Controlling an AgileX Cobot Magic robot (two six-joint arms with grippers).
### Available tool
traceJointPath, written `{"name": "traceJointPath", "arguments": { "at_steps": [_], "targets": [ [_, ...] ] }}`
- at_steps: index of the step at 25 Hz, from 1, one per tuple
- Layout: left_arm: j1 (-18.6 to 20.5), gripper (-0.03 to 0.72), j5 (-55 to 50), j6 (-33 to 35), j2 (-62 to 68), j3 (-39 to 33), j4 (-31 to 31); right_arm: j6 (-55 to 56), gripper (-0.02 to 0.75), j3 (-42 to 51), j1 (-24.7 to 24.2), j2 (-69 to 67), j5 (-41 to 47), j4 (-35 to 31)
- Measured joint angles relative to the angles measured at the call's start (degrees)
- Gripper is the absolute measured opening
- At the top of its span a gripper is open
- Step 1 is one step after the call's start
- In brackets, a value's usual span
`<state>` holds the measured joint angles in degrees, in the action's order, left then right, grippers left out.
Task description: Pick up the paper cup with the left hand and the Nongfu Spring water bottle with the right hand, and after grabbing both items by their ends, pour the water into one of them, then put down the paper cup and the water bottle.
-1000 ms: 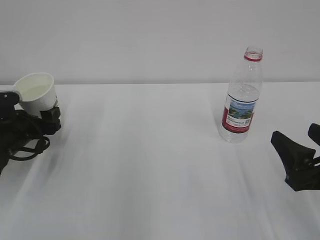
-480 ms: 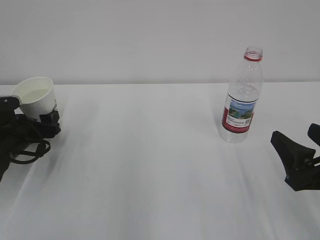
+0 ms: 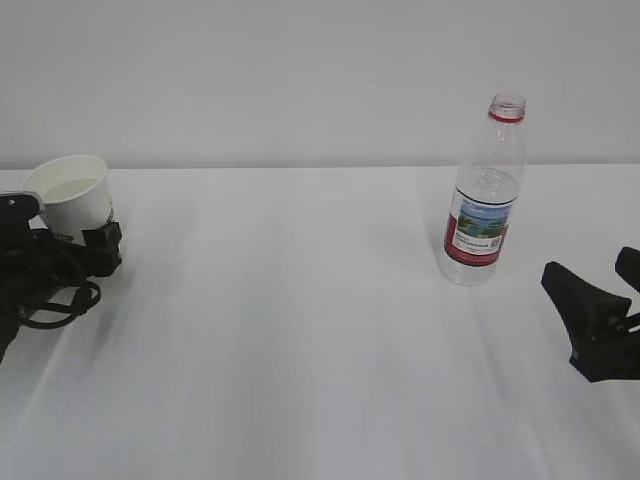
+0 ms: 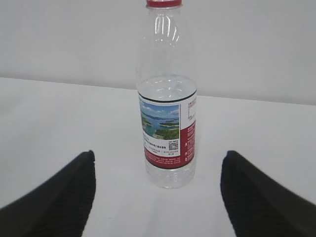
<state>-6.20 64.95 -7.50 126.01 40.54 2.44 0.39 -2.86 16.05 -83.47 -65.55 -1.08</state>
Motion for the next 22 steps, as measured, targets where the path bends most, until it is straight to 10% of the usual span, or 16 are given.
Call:
{"name": "traceJointPath", "arguments": {
  "at_steps": [22],
  "targets": [
    [0.0, 0.676, 0.4, 0.0, -9.3, -14.0, -1.3, 0.0, 0.592, 0.0, 0.0, 0.0, 0.0, 0.0]
  ]
}}
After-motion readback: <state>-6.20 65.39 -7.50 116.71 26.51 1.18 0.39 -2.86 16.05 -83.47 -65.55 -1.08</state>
